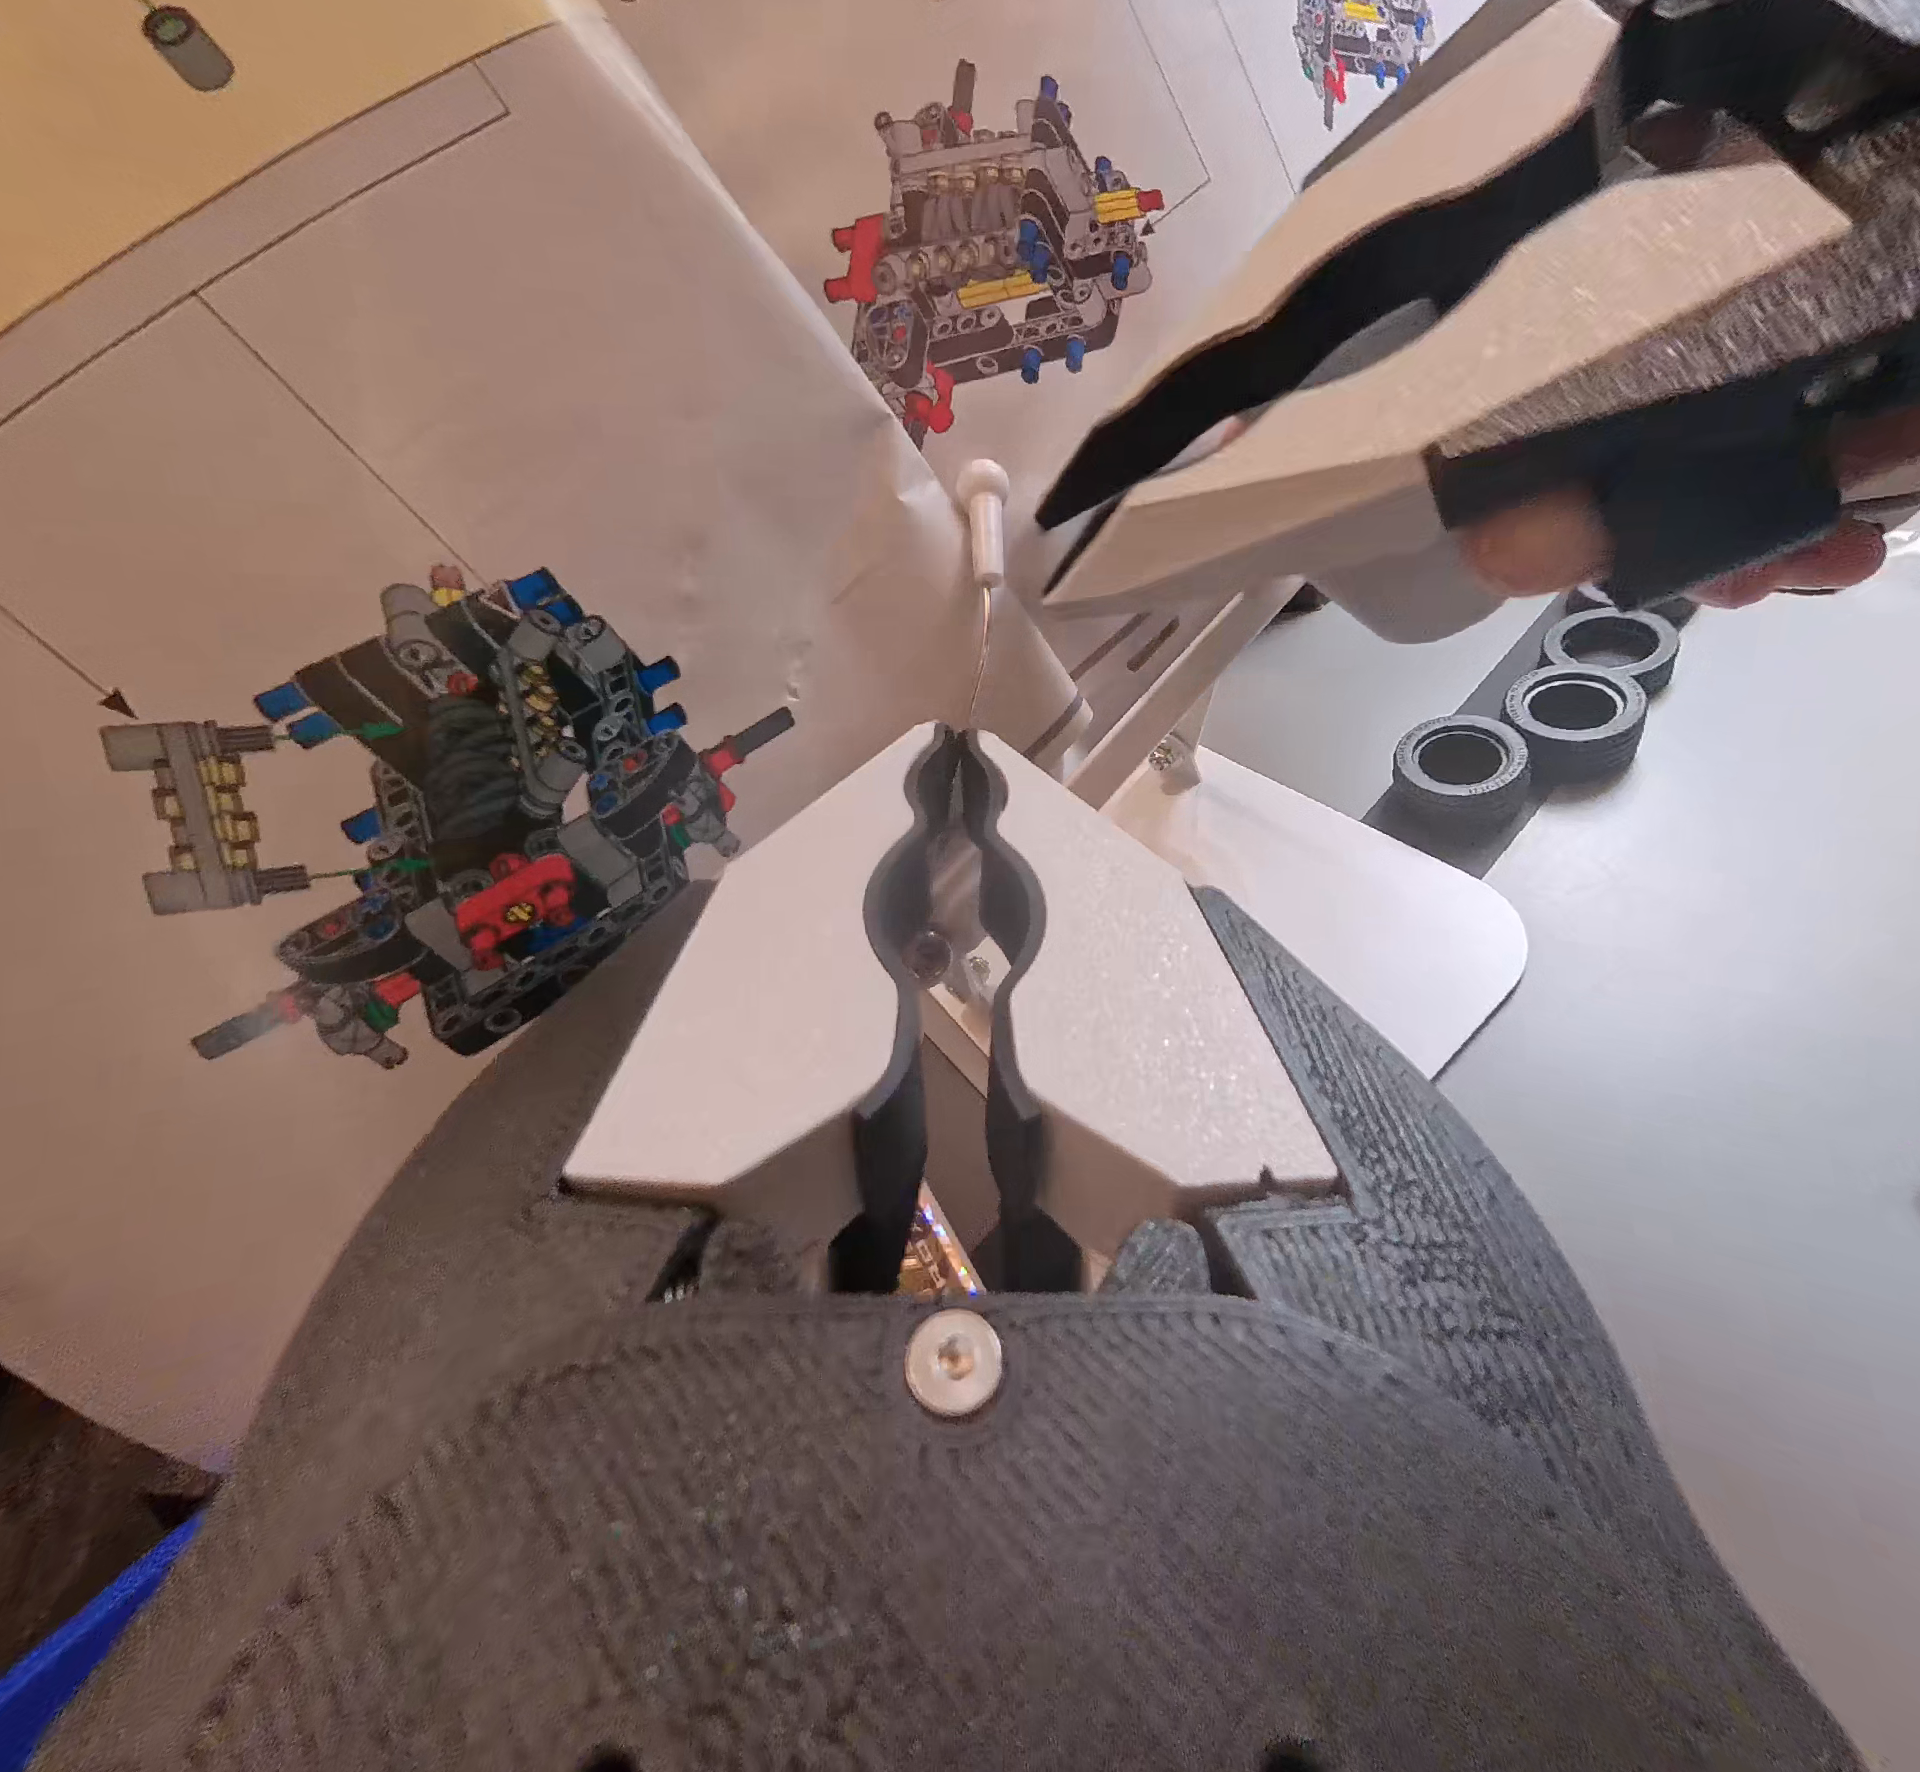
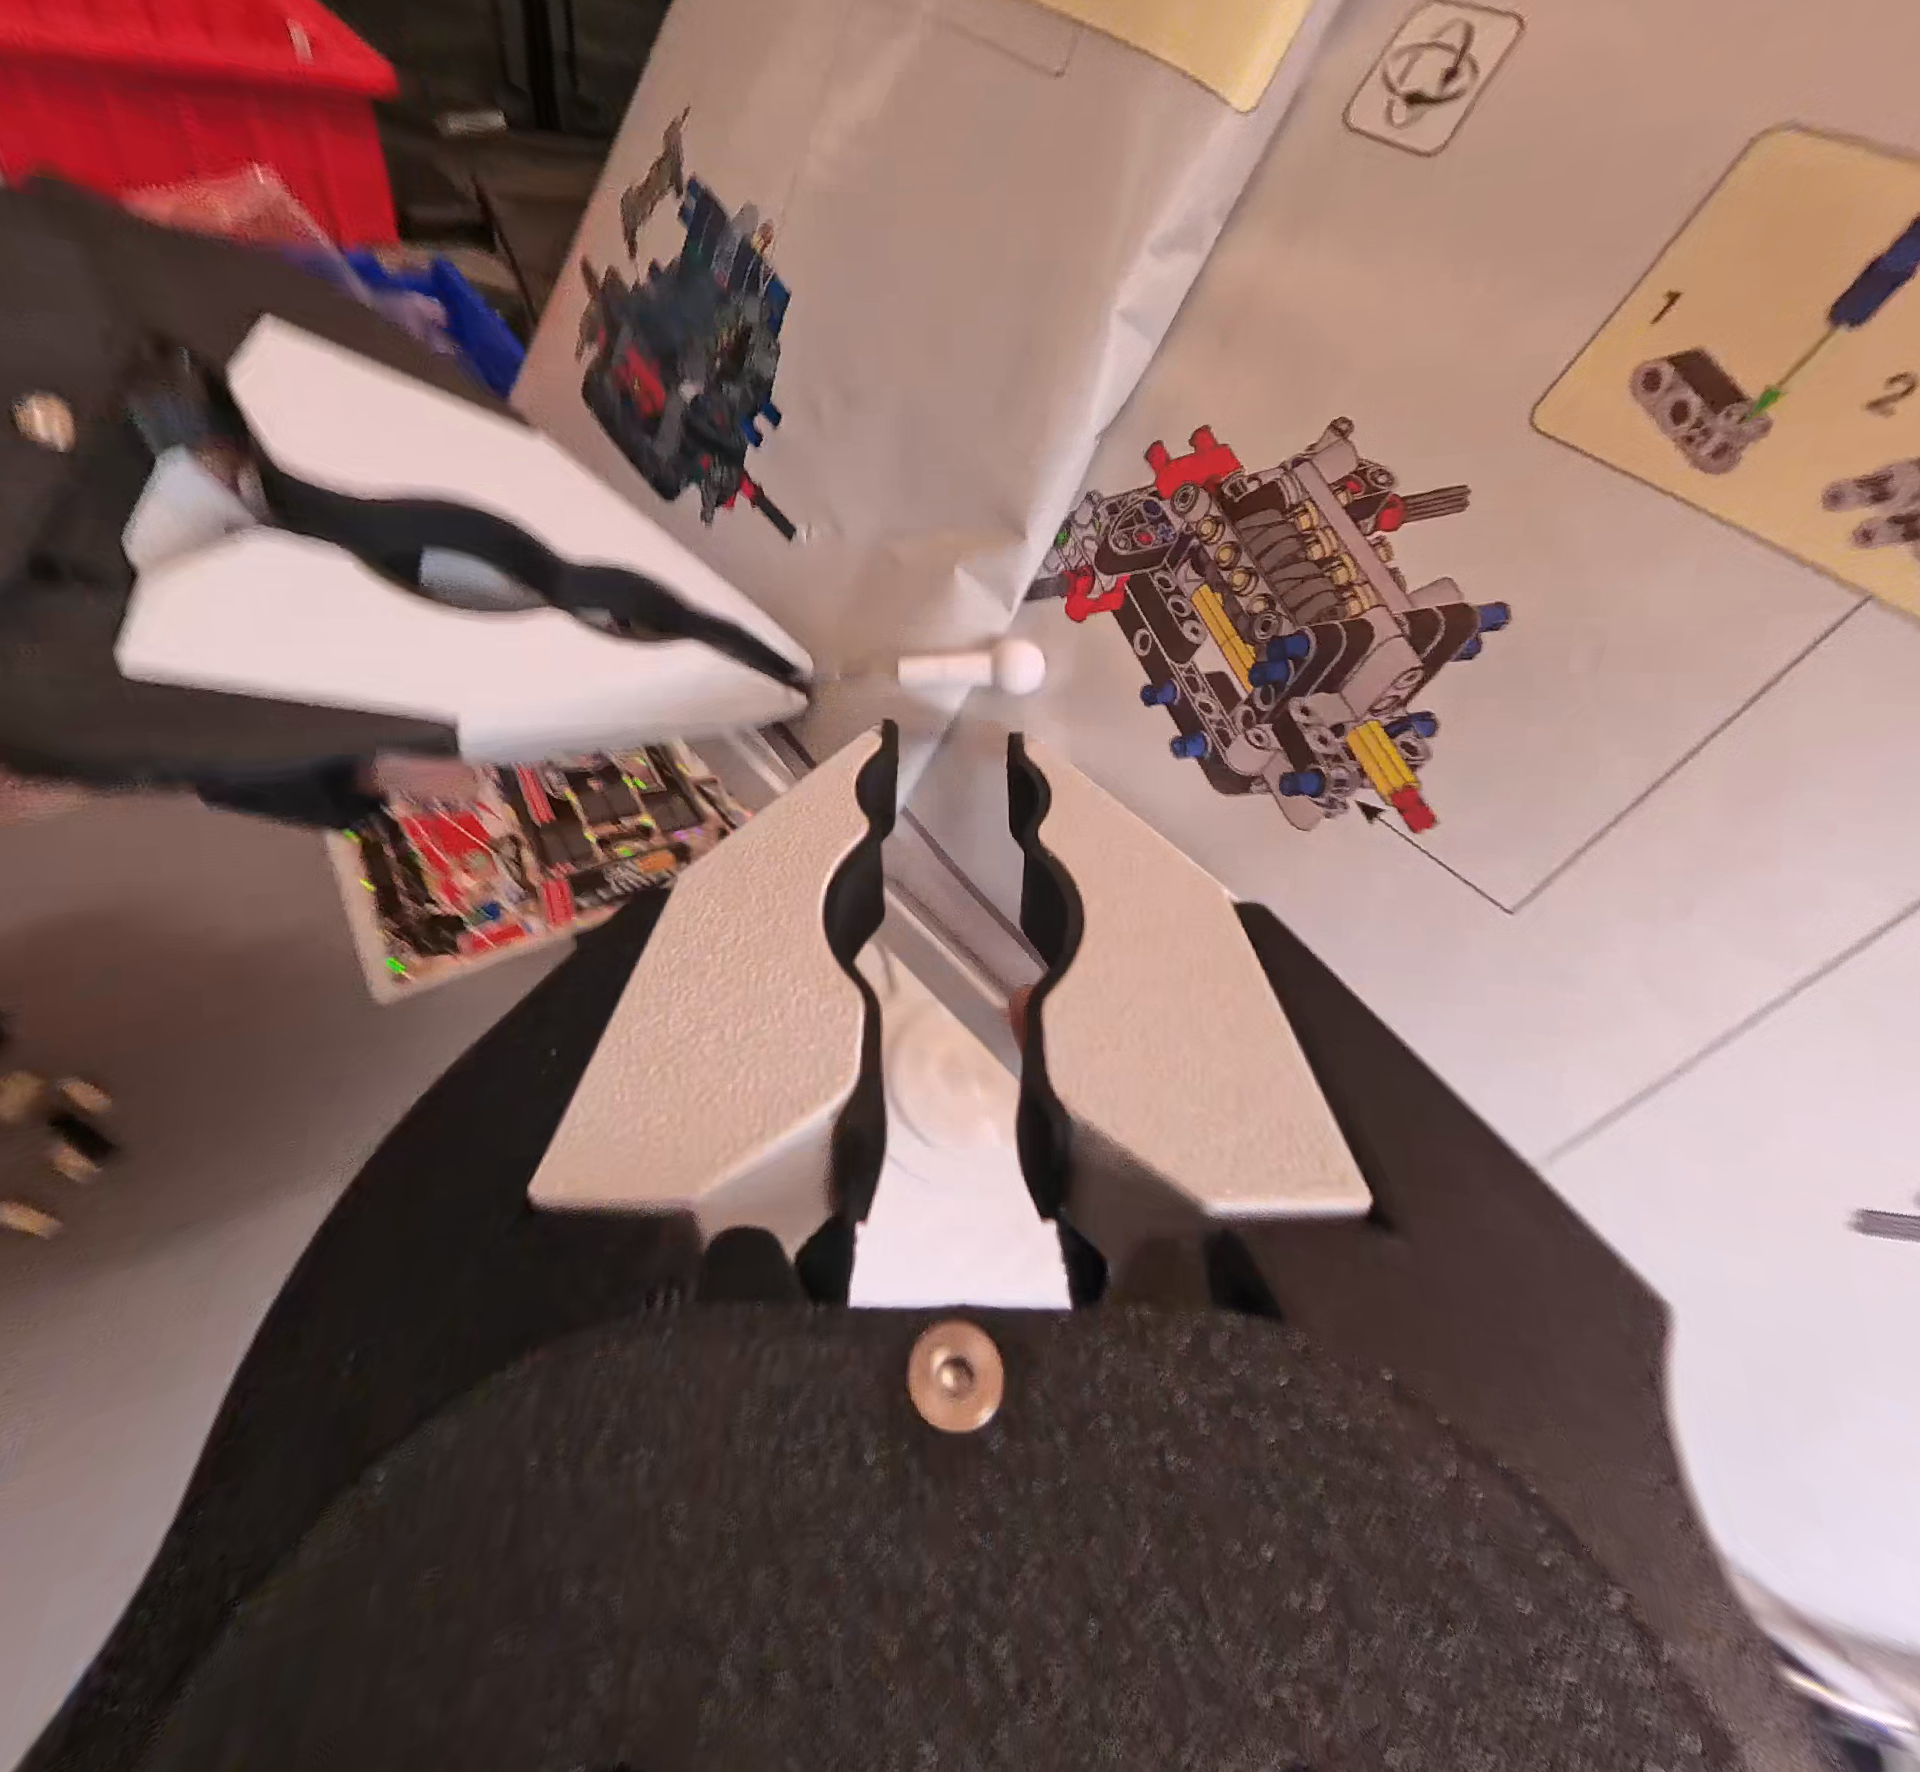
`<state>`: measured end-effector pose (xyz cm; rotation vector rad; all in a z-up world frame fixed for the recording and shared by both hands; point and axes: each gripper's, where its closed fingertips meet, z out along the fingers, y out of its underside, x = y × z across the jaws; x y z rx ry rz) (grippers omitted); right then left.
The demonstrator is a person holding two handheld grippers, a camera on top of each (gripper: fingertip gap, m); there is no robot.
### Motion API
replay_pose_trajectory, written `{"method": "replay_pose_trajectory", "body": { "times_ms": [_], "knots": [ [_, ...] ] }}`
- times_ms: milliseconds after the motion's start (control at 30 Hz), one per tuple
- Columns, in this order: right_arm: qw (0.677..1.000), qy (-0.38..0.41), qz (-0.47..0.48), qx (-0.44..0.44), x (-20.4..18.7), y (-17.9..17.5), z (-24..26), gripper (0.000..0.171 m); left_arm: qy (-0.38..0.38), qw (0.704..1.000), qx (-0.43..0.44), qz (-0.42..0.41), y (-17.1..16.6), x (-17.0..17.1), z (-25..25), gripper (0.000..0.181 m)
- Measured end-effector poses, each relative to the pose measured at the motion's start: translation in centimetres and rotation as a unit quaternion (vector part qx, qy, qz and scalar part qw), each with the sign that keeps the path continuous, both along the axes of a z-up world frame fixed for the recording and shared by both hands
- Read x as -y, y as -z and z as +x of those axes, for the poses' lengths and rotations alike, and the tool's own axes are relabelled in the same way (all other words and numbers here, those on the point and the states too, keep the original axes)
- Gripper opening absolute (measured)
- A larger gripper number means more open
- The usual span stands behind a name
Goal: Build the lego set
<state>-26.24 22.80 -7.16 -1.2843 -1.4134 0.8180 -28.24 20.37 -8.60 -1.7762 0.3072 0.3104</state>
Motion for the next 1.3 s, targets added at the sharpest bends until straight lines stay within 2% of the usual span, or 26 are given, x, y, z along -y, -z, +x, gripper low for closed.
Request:
{"method": "replay_pose_trajectory", "body": {
  "times_ms": [100, 133, 233, 333, 433, 467, 533, 600, 667, 767, 833, 900, 1033, 1133, 1300],
  "knots": [
    [0.993, 0.010, -0.113, -0.017, 0.5, -0.6, -0.9, 0.021, -0.001, 1.000, -0.023, 0.003, 0.0, 0.0, 0.0, 0.000],
    [0.990, 0.026, -0.137, -0.018, 0.2, -0.6, -1.0, 0.015, 0.000, 1.000, -0.029, 0.004, 0.0, 0.0, 0.0, 0.000],
    [0.983, 0.043, -0.180, -0.007, 0.2, -0.3, -0.8, 0.014, 0.010, 0.999, -0.036, 0.002, 0.2, 0.1, 0.1, 0.002],
    [0.985, 0.064, -0.159, 0.012, -0.3, 0.5, -0.1, 0.015, 0.035, 0.999, 0.004, -0.007, 0.1, 0.6, 0.6, 0.006],
    [0.989, 0.082, -0.112, 0.048, -0.4, 1.2, 0.4, 0.013, 0.057, 0.995, 0.056, 0.052, -2.5, 2.5, 0.2, 0.016],
    [0.989, 0.104, -0.084, 0.069, -0.9, 1.8, 0.8, 0.000, 0.047, 0.992, 0.083, 0.080, -3.8, 3.3, -0.9, 0.017],
    [0.988, 0.102, -0.066, 0.095, -1.1, 2.8, 1.2, 0.001, -0.005, 0.980, 0.144, 0.139, -6.3, 5.3, -5.2, 0.023],
    [0.991, 0.080, -0.070, 0.086, -0.6, 2.5, 1.4, 0.012, -0.066, 0.961, 0.209, 0.168, -7.1, 7.1, -10.6, 0.048],
    [0.994, 0.079, -0.039, 0.057, -0.5, 0.8, 1.8, 0.012, -0.095, 0.945, 0.275, 0.152, -6.0, 7.7, -14.7, 0.077],
    [0.998, 0.052, 0.011, 0.022, 0.5, -1.5, 1.4, 0.017, -0.056, 0.922, 0.370, 0.094, -3.2, 6.6, -16.7, 0.118],
    [0.999, 0.027, 0.017, 0.037, 1.3, -1.2, 0.7, 0.028, 0.010, 0.896, 0.439, 0.058, -2.2, 5.4, -15.7, 0.133],
    [0.998, 0.023, 0.015, 0.054, 1.3, -0.4, 0.3, 0.034, 0.074, 0.879, 0.470, 0.034, -2.2, 4.6, -14.0, 0.128],
    [0.999, 0.024, 0.015, 0.031, 1.2, -0.2, 0.3, 0.032, 0.100, 0.887, 0.448, 0.045, -2.9, 4.7, -13.9, 0.070],
    [0.998, 0.031, 0.036, 0.029, 0.8, 0.2, 0.4, 0.030, 0.098, 0.900, 0.420, 0.054, -3.6, 5.6, -14.5, 0.038],
    [0.998, 0.043, 0.035, 0.037, 0.1, 1.5, 0.3, 0.030, 0.053, 0.949, 0.308, 0.027, -4.3, 6.1, -14.3, 0.023]
  ]
}}
